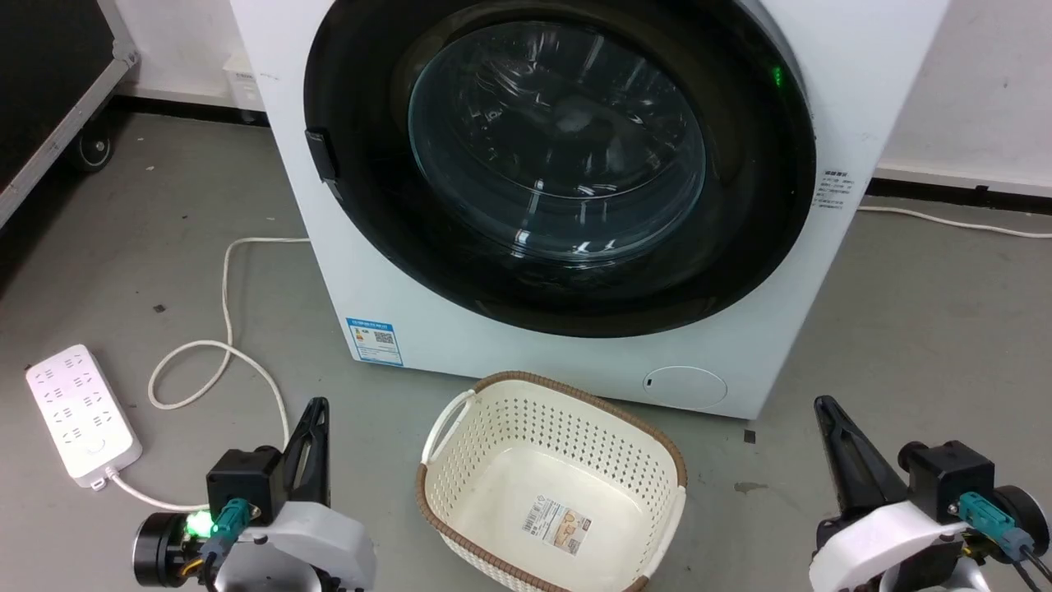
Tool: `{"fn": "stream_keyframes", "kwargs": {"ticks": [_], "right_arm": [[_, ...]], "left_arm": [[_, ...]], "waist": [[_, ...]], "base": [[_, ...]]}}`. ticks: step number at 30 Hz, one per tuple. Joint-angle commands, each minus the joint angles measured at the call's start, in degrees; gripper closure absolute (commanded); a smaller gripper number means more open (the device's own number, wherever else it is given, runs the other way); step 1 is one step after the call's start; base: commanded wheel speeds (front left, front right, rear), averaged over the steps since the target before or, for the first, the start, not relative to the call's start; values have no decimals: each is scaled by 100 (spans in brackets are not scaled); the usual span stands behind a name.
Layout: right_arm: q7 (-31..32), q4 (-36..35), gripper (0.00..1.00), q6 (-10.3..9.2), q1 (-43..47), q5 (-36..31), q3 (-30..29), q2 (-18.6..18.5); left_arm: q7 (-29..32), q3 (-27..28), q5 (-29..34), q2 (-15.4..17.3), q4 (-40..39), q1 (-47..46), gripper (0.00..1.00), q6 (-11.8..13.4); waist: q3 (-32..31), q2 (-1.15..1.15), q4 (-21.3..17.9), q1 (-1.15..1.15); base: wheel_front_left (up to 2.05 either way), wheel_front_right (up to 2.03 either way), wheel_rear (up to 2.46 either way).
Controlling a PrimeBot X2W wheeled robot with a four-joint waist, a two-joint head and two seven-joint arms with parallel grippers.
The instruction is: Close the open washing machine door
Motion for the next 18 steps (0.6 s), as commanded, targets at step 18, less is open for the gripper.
{"fn": "stream_keyframes", "kwargs": {"ticks": [18], "right_arm": [[217, -262, 100, -3, 147, -147, 110, -5]], "left_arm": [[172, 129, 344, -130, -278, 190, 100, 0]], "waist": [[31, 0, 65, 0]], "base": [[0, 0, 0]]}}
